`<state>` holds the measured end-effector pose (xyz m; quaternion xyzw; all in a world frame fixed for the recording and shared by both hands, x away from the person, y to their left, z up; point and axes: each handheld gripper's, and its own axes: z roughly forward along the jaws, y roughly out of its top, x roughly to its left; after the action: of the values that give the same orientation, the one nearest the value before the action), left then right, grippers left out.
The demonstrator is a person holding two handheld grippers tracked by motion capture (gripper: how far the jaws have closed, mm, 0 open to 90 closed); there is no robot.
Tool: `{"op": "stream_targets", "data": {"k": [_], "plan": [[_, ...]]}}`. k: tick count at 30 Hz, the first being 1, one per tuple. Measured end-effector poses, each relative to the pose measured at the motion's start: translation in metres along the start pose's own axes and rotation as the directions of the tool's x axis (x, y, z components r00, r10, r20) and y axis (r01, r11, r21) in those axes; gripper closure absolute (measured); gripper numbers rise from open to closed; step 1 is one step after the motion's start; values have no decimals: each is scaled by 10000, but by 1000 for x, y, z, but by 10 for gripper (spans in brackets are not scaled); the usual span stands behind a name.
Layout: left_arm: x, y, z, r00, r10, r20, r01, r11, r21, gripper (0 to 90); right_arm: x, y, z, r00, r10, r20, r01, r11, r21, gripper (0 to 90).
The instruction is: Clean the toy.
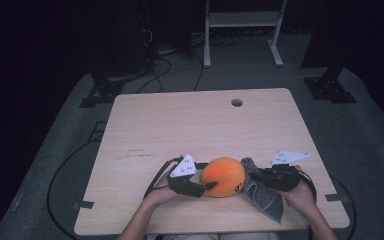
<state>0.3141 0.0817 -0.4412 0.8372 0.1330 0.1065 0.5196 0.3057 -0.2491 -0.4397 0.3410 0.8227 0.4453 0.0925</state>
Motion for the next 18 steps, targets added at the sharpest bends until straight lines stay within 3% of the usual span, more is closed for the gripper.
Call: {"op": "stream_targets", "data": {"k": [5, 8, 10, 12, 14, 15, 18], "plan": [[-2, 1, 4, 10000, 45, -72, -46, 9999, -123, 311, 13, 19, -15, 9980, -237, -585, 154, 9902, -1386, 760], [-1, 1, 4, 9999, 65, -95, -66, 9999, -115, 301, 18, 18, -3, 9966, -457, -681, 386, 9940, -1028, 754], [-1, 1, 4, 9999, 76, -144, -78, 9999, -145, 302, 12, 12, 1, 9965, 62, -837, -156, 9937, -1110, 756], [-3, 1, 5, 9998, 126, -160, -127, 9999, -116, 304, 5, 10, -3, 9997, 217, -99, -223, 9970, -736, 761], [-5, 2, 6, 9994, 296, -203, -298, 9995, -125, 305, 3, 8, -8, 9992, 368, -152, -381, 9947, -955, 761], [-7, 2, 7, 9993, 340, -161, -343, 9993, -156, 305, 5, 10, -10, 9992, 325, -231, -348, 9936, -1074, 760], [-11, 5, 9, 9985, 548, -99, -549, 9984, -162, 297, 19, 19, -9, 9979, -469, -457, 411, 9920, -1195, 757]]}}
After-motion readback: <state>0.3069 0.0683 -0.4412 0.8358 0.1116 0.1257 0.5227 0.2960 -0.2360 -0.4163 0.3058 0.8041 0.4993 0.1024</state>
